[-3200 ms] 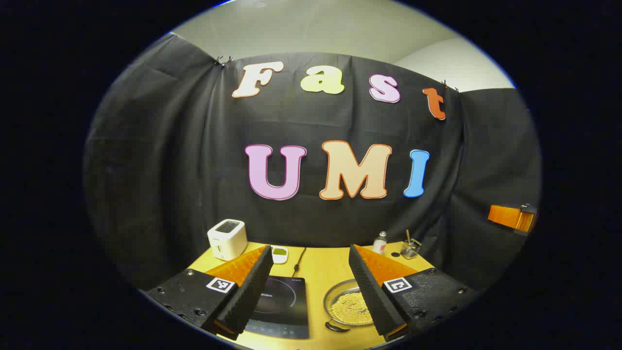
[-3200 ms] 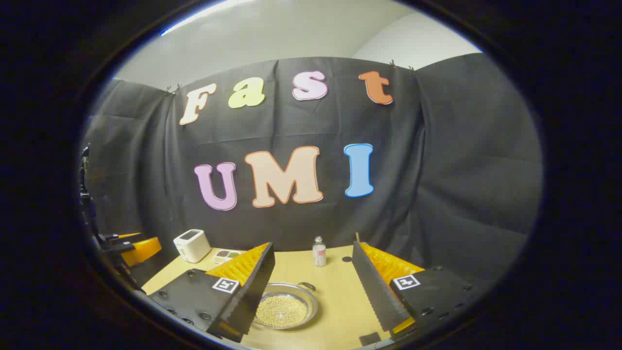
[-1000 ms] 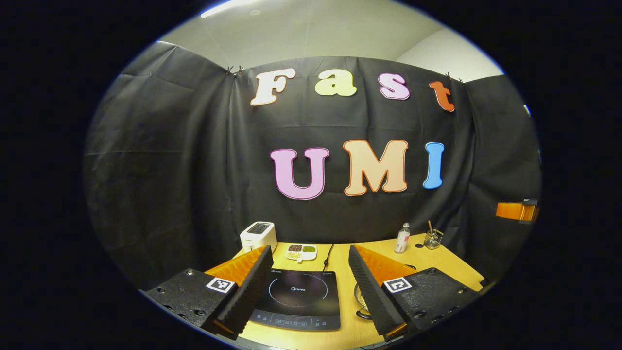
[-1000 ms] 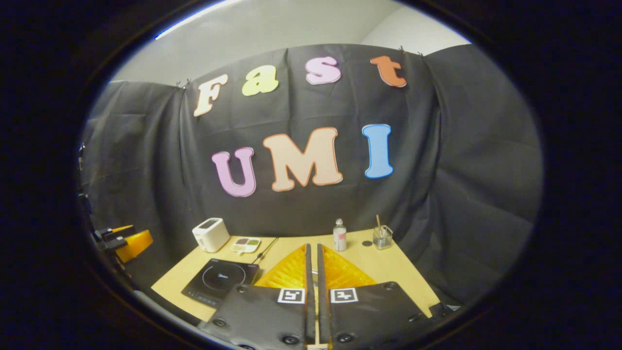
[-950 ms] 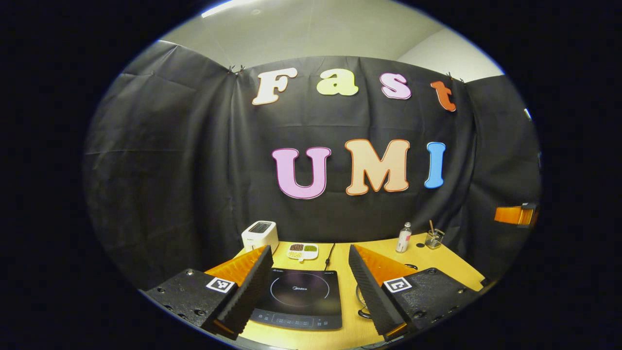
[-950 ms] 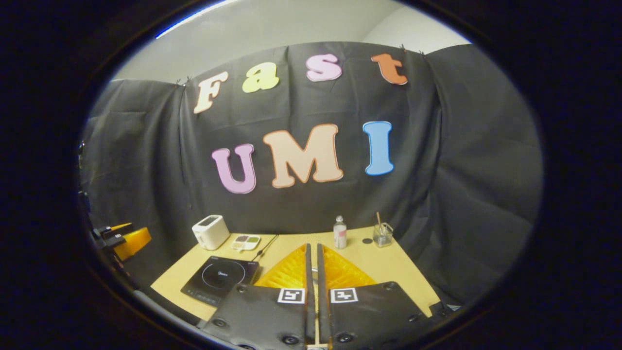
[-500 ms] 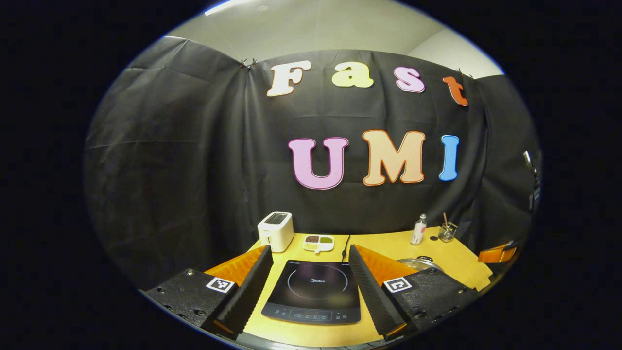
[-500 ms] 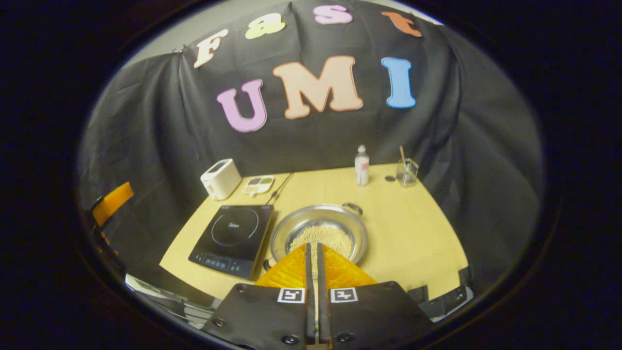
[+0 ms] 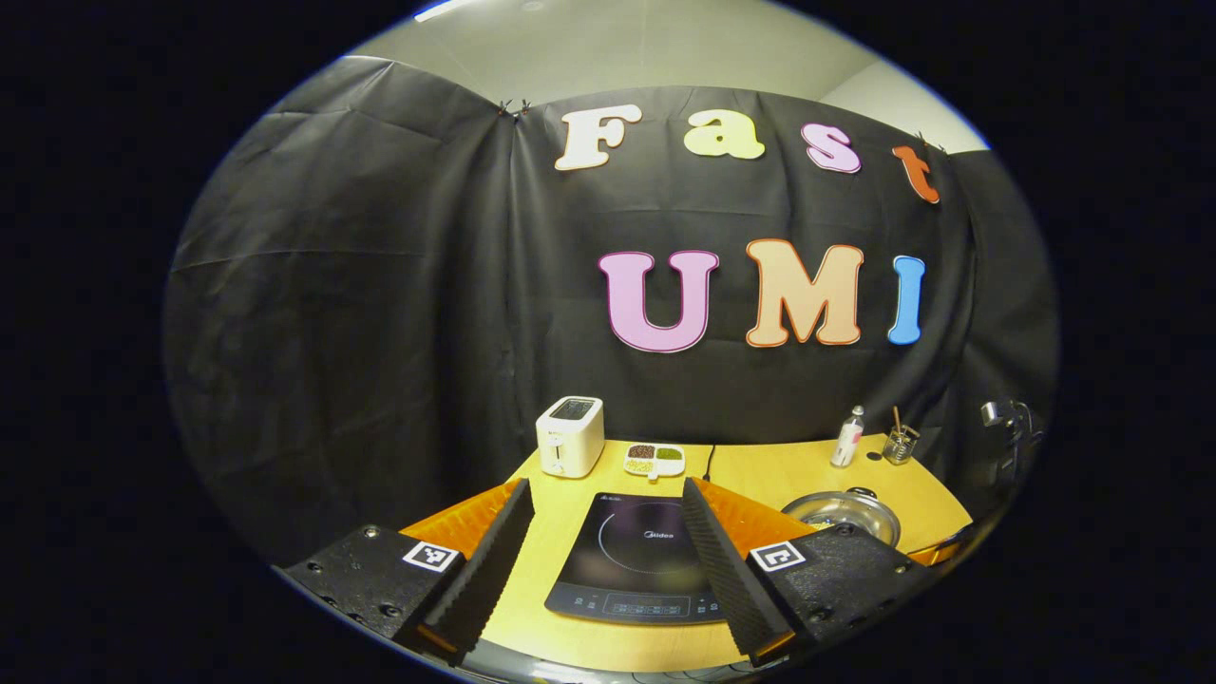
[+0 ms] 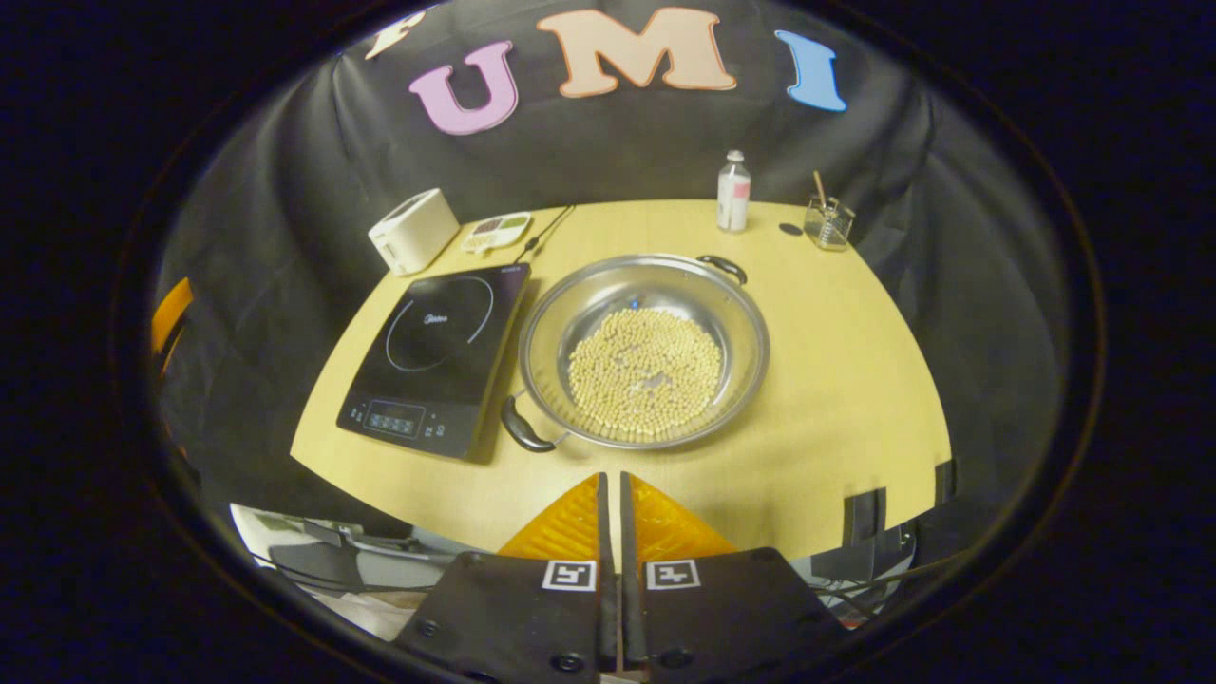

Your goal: First push the handle of the pot to place it horizontally, then grasp the pot with both hands and set it on the induction cooktop.

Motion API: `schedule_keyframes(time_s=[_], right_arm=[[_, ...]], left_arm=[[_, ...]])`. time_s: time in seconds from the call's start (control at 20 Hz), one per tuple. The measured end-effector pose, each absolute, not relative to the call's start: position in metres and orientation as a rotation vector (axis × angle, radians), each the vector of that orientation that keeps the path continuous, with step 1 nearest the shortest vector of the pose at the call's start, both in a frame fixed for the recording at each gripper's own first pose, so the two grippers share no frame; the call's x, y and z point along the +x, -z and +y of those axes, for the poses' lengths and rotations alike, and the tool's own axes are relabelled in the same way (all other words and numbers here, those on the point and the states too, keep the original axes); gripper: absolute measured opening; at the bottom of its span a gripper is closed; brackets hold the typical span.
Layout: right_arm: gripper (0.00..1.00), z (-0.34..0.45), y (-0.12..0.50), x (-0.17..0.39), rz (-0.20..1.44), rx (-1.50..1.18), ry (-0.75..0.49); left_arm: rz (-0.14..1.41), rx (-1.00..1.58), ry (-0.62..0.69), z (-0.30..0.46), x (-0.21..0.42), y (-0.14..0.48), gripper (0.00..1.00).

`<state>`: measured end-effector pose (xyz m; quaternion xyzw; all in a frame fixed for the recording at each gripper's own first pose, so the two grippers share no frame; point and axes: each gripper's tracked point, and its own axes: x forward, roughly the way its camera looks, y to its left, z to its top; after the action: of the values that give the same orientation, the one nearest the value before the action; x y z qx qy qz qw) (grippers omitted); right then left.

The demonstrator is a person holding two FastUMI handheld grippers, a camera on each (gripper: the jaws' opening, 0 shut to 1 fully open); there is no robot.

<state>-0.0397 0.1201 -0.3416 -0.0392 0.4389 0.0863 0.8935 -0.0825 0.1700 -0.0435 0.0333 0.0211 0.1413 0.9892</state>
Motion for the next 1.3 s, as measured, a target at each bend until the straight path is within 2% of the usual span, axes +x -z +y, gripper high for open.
schedule_keyframes(time_s=[0.05,0.1,0.15,0.2,0.5,0.55,0.6,0.65,0.7,0.95,1.0,1.1,1.15,1.2,1.25,1.3], right_arm=[[0.0,0.12,0.349,-0.042,0.944,-0.089,-0.17],[0.05,0.122,0.356,-0.044,0.971,-0.088,-0.17],[0.05,0.122,0.361,-0.043,0.995,-0.092,-0.166],[0.05,0.122,0.368,-0.041,1.017,-0.1,-0.156],[0.05,0.129,0.41,-0.032,1.131,-0.102,-0.128],[0.0,0.13,0.417,-0.029,1.139,-0.109,-0.119],[0.05,0.132,0.421,-0.026,1.144,-0.11,-0.11],[0.05,0.133,0.426,-0.023,1.146,-0.109,-0.101],[0.05,0.136,0.43,-0.021,1.148,-0.11,-0.089],[0.05,0.146,0.442,-0.014,1.141,-0.094,-0.043],[0.0,0.15,0.443,-0.012,1.133,-0.088,-0.039],[0.0,0.157,0.442,-0.006,1.11,-0.051,-0.015],[0.05,0.16,0.442,-0.003,1.102,-0.03,-0.004],[0.14,0.164,0.443,-0.003,1.097,-0.013,0.007],[0.14,0.168,0.443,0.0,1.091,0.0,0.011],[0.0,0.171,0.444,0.001,1.088,0.002,0.013]], left_arm=[[0.046,0.065,-0.286,0.174,-0.084,0.047,0.95],[0.046,0.063,-0.287,0.177,-0.084,0.048,0.96],[0.049,0.064,-0.286,0.179,-0.085,0.051,0.93],[0.056,0.066,-0.288,0.183,-0.087,0.054,0.96],[0.101,0.067,-0.347,0.21,-0.099,0.073,0.96],[0.107,0.064,-0.359,0.215,-0.102,0.075,0.96],[0.11,0.06,-0.369,0.218,-0.104,0.076,0.92],[0.111,0.058,-0.377,0.221,-0.106,0.077,0.96],[0.113,0.057,-0.384,0.223,-0.105,0.078,0.92],[0.113,0.055,-0.396,0.228,-0.109,0.081,0.93],[0.113,0.052,-0.395,0.228,-0.11,0.081,0.96],[0.114,0.048,-0.387,0.227,-0.108,0.086,0.93],[0.115,0.047,-0.377,0.225,-0.108,0.087,0.96],[0.116,0.048,-0.37,0.224,-0.108,0.089,0.93],[0.118,0.049,-0.364,0.224,-0.107,0.091,0.96],[0.122,0.048,-0.357,0.222,-0.106,0.092,0.99]])
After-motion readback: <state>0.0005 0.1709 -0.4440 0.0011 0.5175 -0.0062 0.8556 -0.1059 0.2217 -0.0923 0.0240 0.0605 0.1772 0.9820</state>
